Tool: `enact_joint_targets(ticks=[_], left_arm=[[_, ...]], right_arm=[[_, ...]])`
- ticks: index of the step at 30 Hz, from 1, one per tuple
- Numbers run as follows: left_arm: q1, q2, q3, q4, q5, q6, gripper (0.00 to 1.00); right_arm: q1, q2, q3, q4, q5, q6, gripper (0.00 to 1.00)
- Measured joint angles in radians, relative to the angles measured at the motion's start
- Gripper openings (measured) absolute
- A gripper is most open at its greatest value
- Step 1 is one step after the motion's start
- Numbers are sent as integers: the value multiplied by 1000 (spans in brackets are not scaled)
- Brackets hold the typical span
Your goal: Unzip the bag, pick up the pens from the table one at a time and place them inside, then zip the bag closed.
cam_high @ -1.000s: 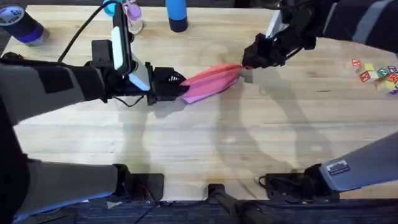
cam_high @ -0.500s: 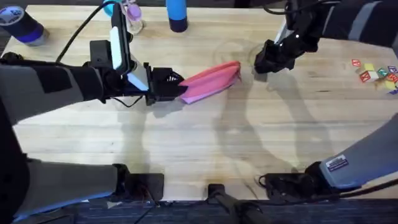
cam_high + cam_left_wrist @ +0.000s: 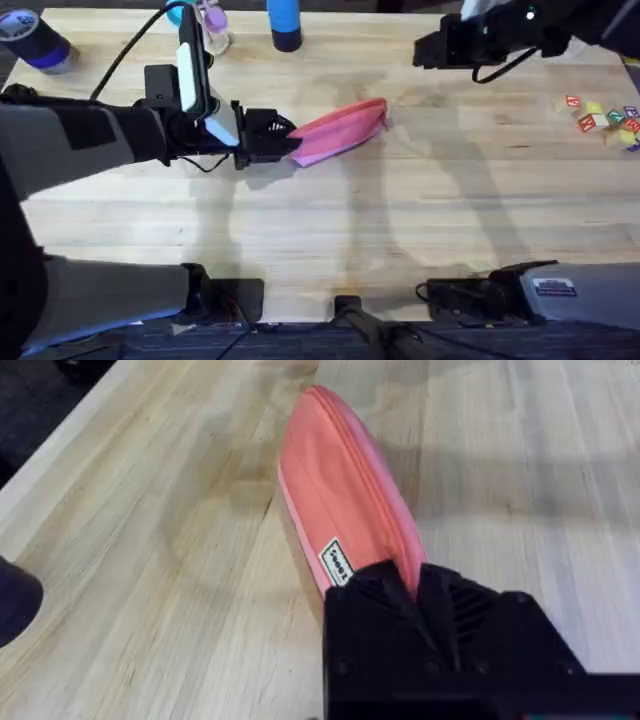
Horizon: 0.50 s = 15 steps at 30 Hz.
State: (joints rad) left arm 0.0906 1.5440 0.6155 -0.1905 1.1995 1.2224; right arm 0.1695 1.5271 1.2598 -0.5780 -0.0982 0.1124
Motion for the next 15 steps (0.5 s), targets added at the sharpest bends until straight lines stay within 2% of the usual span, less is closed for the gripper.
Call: enact_joint_targets(ticks=[1,6,8,11,13,14,15], left_arm=[[0,0,0,0,0,0,42],[0,0,0,0,0,0,42],[0,0,0,0,0,0,42],[0,0,0,0,0,0,44],[0,0,0,0,0,1,90],[0,0,0,0,2,2,210],[0,0,0,0,5,1,377]], right_arm=[[12,-9,0,0,0,-13,257],[61,-22,0,-3,-3,-62,954],[72,-22,0,-4,-3,-68,992],[84,-22,0,-5,-3,-70,996],[88,-22,0,-4,-3,-73,997],[88,-22,0,-5,-3,-75,997],[88,-22,0,-5,-3,-76,997]])
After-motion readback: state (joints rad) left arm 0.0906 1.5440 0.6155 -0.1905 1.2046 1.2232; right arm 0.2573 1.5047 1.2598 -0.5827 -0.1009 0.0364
